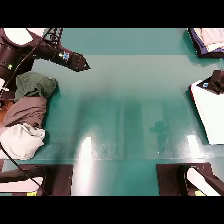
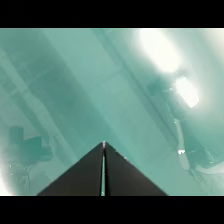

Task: Fold the shirts.

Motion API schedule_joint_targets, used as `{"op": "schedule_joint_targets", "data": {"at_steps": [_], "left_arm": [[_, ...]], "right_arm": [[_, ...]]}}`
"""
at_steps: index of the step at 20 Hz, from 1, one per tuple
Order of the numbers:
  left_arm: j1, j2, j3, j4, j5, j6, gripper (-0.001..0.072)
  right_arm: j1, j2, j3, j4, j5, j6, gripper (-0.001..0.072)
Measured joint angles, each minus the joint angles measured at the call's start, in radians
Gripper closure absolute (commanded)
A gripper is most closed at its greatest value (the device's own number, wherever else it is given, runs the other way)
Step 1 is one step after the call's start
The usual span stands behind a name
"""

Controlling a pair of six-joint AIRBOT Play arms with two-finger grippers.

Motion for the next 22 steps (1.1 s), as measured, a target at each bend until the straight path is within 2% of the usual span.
{"op": "schedule_joint_targets", "data": {"at_steps": [16,17,18,19,20,22], "left_arm": [[0.0,0.0,0.0,-0.007,0.024,0.0,0.0685],[0.0,0.0,0.0,-0.012,0.036,0.0,0.0549],[0.0,0.0,0.0,-0.007,0.043,0.0,0.0249],[0.0,0.0,0.0,0.019,0.05,-0.001,0.0163],[0.0,0.0,0.0,0.068,0.049,-0.011,0.0161],[0.004,0.0,-0.003,0.261,0.029,-0.075,0.0161]], "right_arm": [[0.02,0.0,0.0,0.0,0.007,0.0,0.0688],[0.02,0.0,0.0,0.0,0.01,0.0,0.0688],[0.02,0.0,0.0,0.0,0.011,0.0,0.0688],[0.02,0.0,0.0,0.0,0.011,0.0,0.0688],[0.02,0.0,0.0,0.0,0.012,0.0,0.0688],[0.02,0.0,0.0,0.0,0.013,0.0,0.0688]]}}
